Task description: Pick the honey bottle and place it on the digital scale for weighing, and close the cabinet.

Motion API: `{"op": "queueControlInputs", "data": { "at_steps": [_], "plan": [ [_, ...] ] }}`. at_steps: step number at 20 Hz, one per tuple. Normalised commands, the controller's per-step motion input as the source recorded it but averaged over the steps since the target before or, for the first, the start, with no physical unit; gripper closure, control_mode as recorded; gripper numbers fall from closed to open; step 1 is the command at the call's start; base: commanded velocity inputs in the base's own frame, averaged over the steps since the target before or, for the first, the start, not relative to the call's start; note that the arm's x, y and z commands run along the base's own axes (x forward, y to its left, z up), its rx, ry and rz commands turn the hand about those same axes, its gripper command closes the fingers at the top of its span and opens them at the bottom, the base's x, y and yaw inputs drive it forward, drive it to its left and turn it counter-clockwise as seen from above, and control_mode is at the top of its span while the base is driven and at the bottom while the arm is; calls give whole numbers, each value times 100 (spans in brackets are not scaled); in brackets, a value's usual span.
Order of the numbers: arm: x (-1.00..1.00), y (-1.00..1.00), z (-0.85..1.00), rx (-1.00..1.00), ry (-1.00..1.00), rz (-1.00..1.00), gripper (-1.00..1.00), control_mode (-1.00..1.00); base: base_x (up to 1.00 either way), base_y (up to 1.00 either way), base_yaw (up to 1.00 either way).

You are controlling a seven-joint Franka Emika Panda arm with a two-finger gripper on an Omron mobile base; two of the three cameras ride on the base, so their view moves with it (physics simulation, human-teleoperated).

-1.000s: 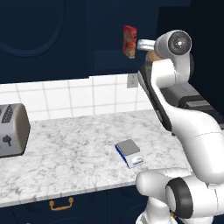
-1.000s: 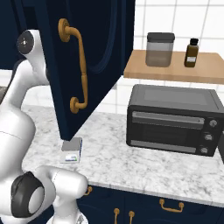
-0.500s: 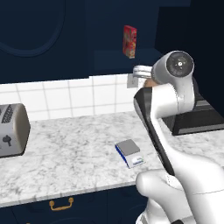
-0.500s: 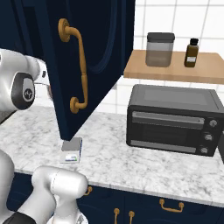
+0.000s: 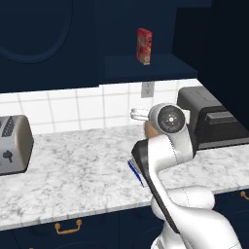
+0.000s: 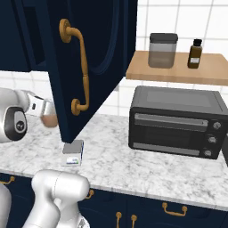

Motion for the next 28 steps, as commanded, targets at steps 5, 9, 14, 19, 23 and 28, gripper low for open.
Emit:
{"op": "queueControlInputs", "data": {
  "at_steps": [5, 9, 14, 19, 23, 28],
  "plan": [
    [3, 6, -59, 0, 2, 0, 100, -100, 0, 0, 0],
    [11, 0, -40, 0, 2, 12, 100, -100, 0, 0, 0],
    [25, 0, -33, 0, 2, 23, 100, -100, 0, 0, 0],
    [39, 0, -17, 0, 1, 26, 100, -100, 0, 0, 0],
    [40, 0, -17, 0, 0, 38, 100, -100, 0, 0, 0],
    [25, 0, -30, 0, -3, 42, 100, -100, 0, 0, 0]
  ]
}}
